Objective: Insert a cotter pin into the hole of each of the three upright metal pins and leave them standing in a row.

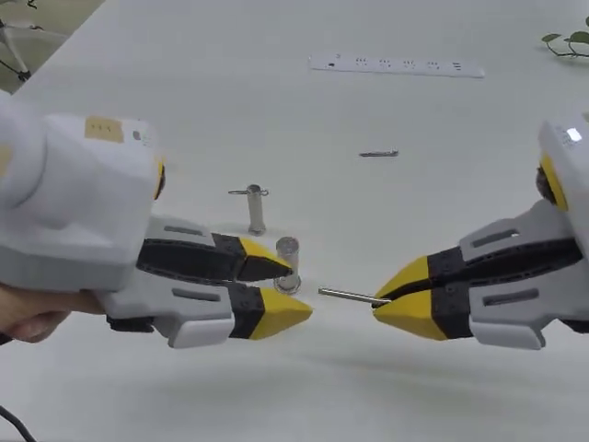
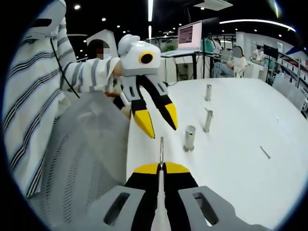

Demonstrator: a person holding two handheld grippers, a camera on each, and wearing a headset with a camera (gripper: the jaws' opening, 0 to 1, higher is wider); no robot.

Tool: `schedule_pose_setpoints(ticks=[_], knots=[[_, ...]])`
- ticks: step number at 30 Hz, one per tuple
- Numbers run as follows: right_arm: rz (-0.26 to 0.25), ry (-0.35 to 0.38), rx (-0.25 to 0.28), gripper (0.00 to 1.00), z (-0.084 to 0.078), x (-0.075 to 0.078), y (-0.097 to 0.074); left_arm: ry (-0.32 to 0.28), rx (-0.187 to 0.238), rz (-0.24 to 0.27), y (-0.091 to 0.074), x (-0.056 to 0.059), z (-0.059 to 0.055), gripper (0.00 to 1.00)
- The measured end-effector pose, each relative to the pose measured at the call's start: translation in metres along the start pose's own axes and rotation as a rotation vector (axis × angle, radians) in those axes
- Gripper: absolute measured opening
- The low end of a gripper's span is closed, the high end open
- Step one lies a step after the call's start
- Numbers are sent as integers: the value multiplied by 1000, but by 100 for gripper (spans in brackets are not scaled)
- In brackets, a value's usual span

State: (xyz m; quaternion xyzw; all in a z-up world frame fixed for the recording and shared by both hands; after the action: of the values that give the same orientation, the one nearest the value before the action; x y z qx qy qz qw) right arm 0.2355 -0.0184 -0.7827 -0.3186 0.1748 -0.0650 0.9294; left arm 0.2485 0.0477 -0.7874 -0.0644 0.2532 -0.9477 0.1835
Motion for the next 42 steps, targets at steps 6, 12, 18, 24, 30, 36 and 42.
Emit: schedule_pose_setpoints(ticks=[6,12,18,24,30,36,42], knots=[[-50,32,-5,3,-1,15,3,-8,-43,63,-3,-21,-18,28],[-96,64,5,3,2,29,7,-7,-57,105,-1,-39,-29,28],[-101,78,6,3,1,34,13,8,-47,103,11,-47,-33,27],[-108,90,7,3,3,37,18,8,-43,99,23,-52,-36,27],[-115,96,7,3,5,40,21,31,-43,93,31,-51,-40,27],[-118,93,1,3,5,39,25,31,-26,92,37,-48,-40,24],[-120,89,-2,3,6,40,27,63,-25,117,40,-50,-40,22]])
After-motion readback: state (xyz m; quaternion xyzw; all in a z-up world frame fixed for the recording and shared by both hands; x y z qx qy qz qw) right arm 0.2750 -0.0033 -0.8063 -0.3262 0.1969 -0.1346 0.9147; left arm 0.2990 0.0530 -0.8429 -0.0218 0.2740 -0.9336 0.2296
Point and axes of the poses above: the centre of the closed fingertips' face, and the gripper's own axes: y roughly forward along the fingers, x roughly to its right, z roughly out of its top, the point moved 1 cm from there along -y, roughly backward along the fingers, and after that the axes turned 12 degrees about y, right-handed, at the moved point
